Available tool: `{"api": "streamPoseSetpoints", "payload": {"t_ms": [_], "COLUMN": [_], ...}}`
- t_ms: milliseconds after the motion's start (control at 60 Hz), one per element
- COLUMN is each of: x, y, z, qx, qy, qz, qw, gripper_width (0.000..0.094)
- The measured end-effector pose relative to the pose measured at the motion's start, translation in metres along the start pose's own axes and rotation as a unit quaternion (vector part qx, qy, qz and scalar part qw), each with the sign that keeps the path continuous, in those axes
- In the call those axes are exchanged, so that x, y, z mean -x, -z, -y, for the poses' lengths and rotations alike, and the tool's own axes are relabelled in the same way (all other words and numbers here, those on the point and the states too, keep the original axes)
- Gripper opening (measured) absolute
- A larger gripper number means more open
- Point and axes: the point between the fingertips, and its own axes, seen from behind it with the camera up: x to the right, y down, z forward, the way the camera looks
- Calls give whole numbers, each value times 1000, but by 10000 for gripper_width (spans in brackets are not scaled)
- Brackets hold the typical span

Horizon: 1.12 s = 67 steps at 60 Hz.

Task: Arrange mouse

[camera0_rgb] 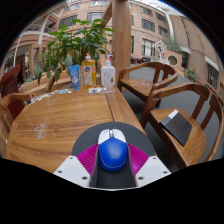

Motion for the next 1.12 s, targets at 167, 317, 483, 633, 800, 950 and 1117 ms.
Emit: {"api": "streamPoseSetpoints", "payload": {"t_ms": [167, 317, 483, 633, 800, 950, 1117], "x": [-3, -2, -3, 3, 4, 10, 12], "y": [2, 34, 87, 134, 171, 191, 199], "z": [-10, 5, 19, 18, 10, 4, 5], "qx": [12, -7, -30, -45, -56, -55, -59], "qy": [0, 5, 19, 26, 35, 36, 32], "qz": [8, 11, 1, -2, -8, 1, 4], "qw": [1000, 1000, 999, 999, 998, 998, 998], "gripper_width": [622, 850, 863, 852, 853, 852, 853]}}
